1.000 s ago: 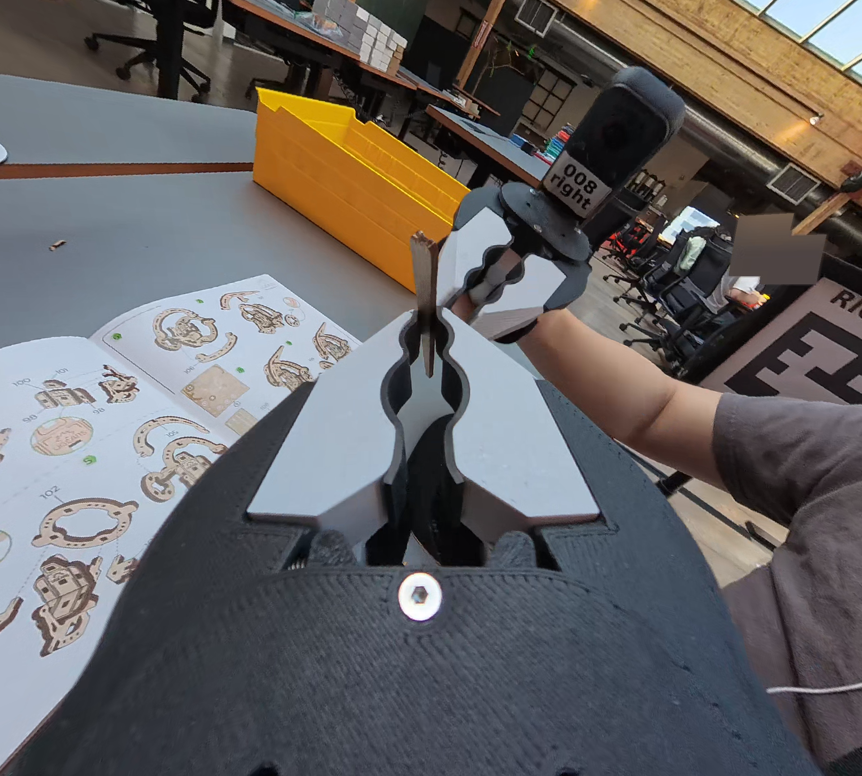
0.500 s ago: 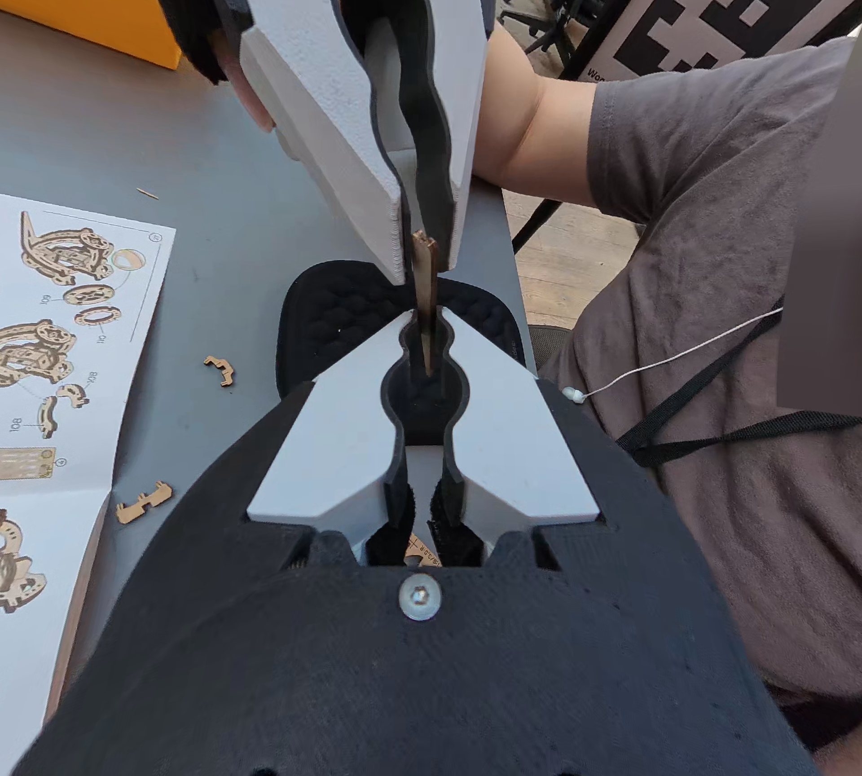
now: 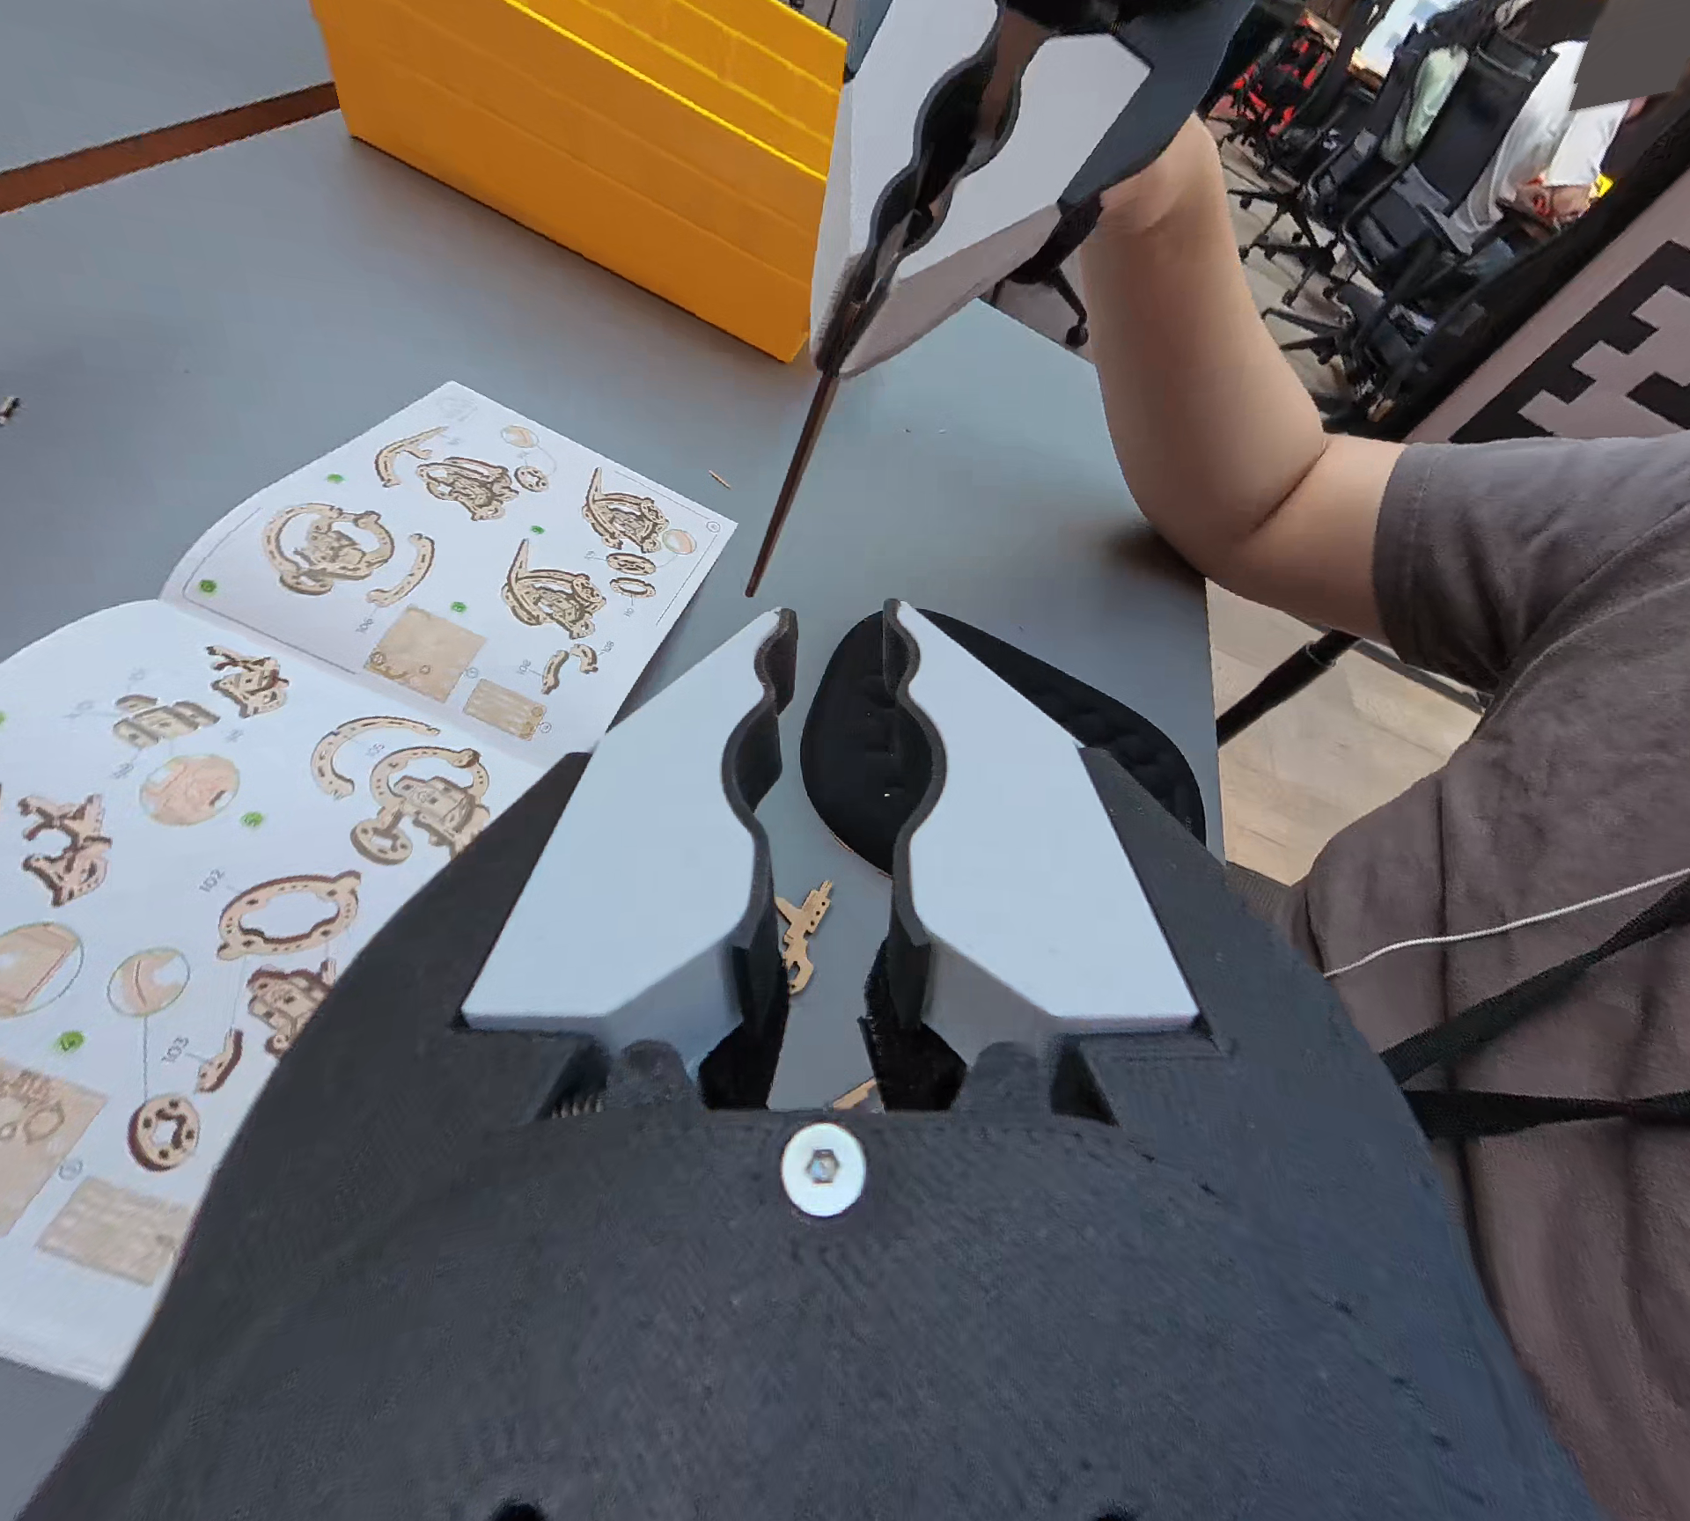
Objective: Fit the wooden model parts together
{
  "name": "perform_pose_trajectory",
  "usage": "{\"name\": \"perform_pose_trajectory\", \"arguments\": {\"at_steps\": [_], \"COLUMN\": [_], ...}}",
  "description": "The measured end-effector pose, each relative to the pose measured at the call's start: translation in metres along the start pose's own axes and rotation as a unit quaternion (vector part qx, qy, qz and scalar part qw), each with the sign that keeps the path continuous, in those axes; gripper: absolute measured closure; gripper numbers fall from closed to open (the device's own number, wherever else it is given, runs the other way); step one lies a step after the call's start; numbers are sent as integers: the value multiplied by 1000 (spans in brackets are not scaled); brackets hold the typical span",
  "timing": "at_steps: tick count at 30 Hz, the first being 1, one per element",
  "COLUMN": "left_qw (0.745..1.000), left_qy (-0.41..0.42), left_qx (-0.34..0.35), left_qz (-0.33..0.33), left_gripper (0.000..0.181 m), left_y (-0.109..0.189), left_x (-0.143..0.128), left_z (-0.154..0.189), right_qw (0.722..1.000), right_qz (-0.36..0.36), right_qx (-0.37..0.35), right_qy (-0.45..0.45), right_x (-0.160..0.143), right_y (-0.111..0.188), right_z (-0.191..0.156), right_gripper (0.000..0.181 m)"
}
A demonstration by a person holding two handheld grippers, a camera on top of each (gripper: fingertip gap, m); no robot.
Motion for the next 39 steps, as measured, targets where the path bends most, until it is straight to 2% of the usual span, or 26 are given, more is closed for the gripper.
{"name": "perform_pose_trajectory", "arguments": {"at_steps": [2, 6, 13, 17, 29, 33, 39], "left_qw": [1000, 997, 996, 997, 997, 999, 989], "left_qy": [14, 31, 50, 45, 47, 47, -36], "left_qx": [18, 66, 53, 46, 31, 7, 23], "left_qz": [9, 8, 43, 46, 42, -10, -144], "left_gripper": [167, 170, 173, 174, 174, 172, 167], "left_y": [9, 13, 10, 7, 4, -12, -56], "left_x": [-9, -25, -22, -20, -25, -36, -63], "left_z": [-2, -10, -9, -7, -5, 0, -7], "right_qw": [997, 994, 980, 976, 974, 975, 978], "right_qz": [-47, -34, -24, -32, -50, -46, -42], "right_qx": [-49, -64, -170, -162, -174, -158, -151], "right_qy": [-20, -87, -104, -142, -140, -150, -141], "right_x": [-18, -25, -32, -36, -40, -39, -40], "right_y": [-13, -33, -34, -36, -40, -40, -40], "right_z": [5, 0, -9, -12, -10, -10, -9], "right_gripper": [180, 181, 181, 181, 180, 180, 180]}}
Point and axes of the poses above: each gripper's, where its closed fingertips meet, y back along the fingers, x out of its top, z = x × y across the jaws, the point moved 4 cm from there along y, back along the fingers, and after that the axes turned 8 degrees about -y, right-handed, at the moved point
